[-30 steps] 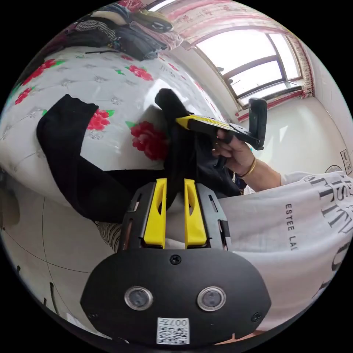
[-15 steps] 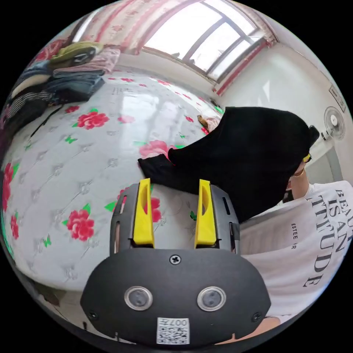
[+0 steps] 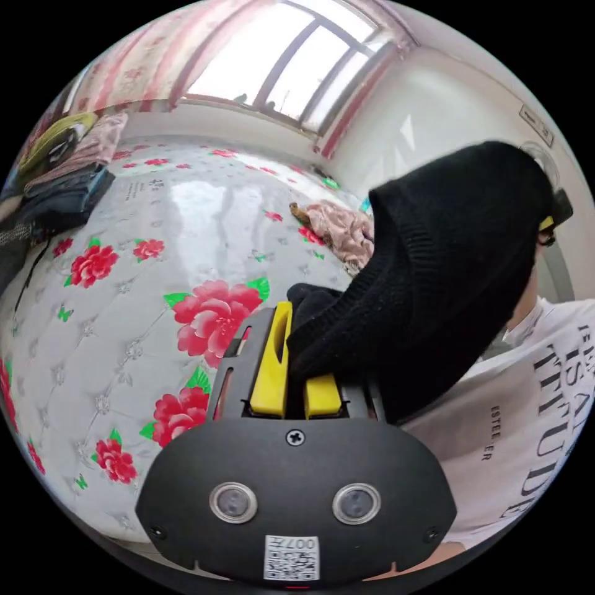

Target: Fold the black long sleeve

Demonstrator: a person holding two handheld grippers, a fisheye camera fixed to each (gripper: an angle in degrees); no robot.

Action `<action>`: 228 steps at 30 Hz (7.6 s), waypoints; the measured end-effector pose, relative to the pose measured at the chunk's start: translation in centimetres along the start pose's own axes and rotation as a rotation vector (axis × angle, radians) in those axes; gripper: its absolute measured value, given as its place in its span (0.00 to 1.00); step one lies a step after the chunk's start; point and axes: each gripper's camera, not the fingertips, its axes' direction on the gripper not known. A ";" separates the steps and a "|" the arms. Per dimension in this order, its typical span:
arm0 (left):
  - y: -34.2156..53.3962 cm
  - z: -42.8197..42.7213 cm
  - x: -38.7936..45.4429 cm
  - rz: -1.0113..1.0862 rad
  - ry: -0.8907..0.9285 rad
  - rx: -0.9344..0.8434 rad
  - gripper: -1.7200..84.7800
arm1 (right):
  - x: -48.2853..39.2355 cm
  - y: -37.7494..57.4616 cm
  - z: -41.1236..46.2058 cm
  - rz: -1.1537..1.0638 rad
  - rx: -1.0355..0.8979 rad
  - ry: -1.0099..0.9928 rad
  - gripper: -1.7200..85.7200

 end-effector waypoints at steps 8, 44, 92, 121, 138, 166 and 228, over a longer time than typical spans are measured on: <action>1.3 -20.2 14.1 0.094 -0.466 0.522 0.01 | -1.3 -3.2 -4.4 -0.079 0.297 0.305 0.03; 3.8 -7.9 -4.7 -0.389 -0.930 -0.227 0.11 | 0.8 -5.6 29.2 0.510 -0.297 0.077 0.11; 9.5 -29.0 -19.3 -1.100 -1.166 0.151 0.08 | -21.5 -15.3 33.1 0.576 -0.362 -0.123 0.11; 24.9 -11.8 -13.4 -0.904 -0.250 -0.225 0.01 | -12.4 -20.1 21.6 0.427 -0.567 -0.188 0.03; 36.5 -24.6 -14.2 -1.251 -0.243 0.367 0.10 | -13.7 -30.6 22.6 0.323 -0.433 -0.255 0.07; 48.9 -29.6 -38.7 -1.672 0.244 1.414 0.19 | -14.8 -47.1 30.8 0.085 -0.665 -0.412 0.02; 18.9 -10.9 -12.9 -0.779 -0.039 0.167 0.12 | -19.6 -27.9 24.0 0.287 -0.481 -0.307 0.11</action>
